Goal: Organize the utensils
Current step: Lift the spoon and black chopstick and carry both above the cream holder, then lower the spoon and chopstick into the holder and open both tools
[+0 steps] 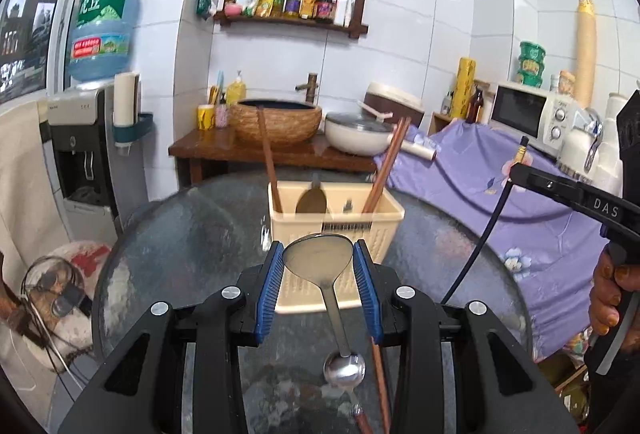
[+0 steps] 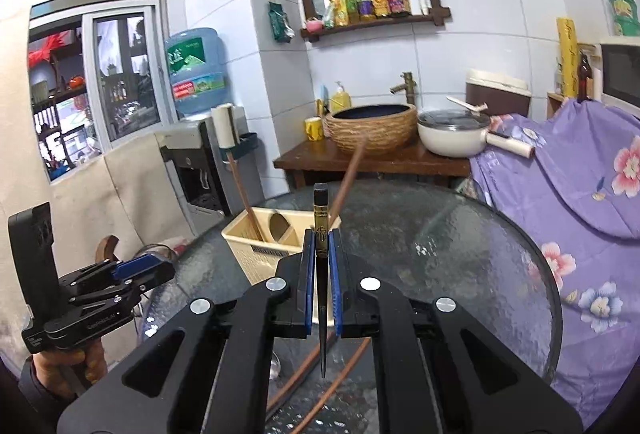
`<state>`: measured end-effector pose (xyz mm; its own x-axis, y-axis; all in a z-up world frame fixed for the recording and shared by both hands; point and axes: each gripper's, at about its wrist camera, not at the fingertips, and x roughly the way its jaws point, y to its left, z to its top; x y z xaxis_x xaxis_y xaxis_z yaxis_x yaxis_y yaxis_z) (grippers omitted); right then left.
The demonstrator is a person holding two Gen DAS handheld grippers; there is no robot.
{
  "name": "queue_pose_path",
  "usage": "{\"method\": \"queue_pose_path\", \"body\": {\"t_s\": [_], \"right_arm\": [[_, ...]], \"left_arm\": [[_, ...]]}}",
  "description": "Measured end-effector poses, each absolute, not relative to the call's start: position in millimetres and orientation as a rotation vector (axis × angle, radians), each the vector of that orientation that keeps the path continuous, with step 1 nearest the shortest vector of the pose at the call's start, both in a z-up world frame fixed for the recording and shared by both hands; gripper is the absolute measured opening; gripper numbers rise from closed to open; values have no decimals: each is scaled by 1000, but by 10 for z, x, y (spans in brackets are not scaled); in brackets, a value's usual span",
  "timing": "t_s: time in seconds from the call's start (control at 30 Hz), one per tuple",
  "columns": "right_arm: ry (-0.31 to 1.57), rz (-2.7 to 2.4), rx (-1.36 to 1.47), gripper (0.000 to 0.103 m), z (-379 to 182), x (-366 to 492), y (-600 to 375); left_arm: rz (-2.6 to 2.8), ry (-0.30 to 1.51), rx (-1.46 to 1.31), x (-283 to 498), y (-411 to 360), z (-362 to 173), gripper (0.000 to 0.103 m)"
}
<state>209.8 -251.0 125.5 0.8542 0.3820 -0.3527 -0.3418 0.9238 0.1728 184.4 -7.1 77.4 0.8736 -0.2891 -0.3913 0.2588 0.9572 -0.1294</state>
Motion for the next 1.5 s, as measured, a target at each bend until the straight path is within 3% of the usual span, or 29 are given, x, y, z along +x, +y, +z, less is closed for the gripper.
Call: {"method": "queue_pose_path", "body": {"t_s": [0.37, 0.5, 0.93, 1.5], "right_arm": [[285, 482, 138, 8, 2168, 2514, -2296], [237, 453, 138, 8, 2312, 2674, -2232], [359, 367, 176, 8, 1463, 3170, -2220], [479, 351, 257, 8, 1017, 3396, -2356]], "left_arm": [[-236, 256, -79, 2303, -65, 1621, 35], [-194, 250, -68, 2555, -130, 1692, 35], [-167, 445, -28, 2990, -266, 882, 35], [-182, 551, 9, 3107, -395, 479, 35]]}}
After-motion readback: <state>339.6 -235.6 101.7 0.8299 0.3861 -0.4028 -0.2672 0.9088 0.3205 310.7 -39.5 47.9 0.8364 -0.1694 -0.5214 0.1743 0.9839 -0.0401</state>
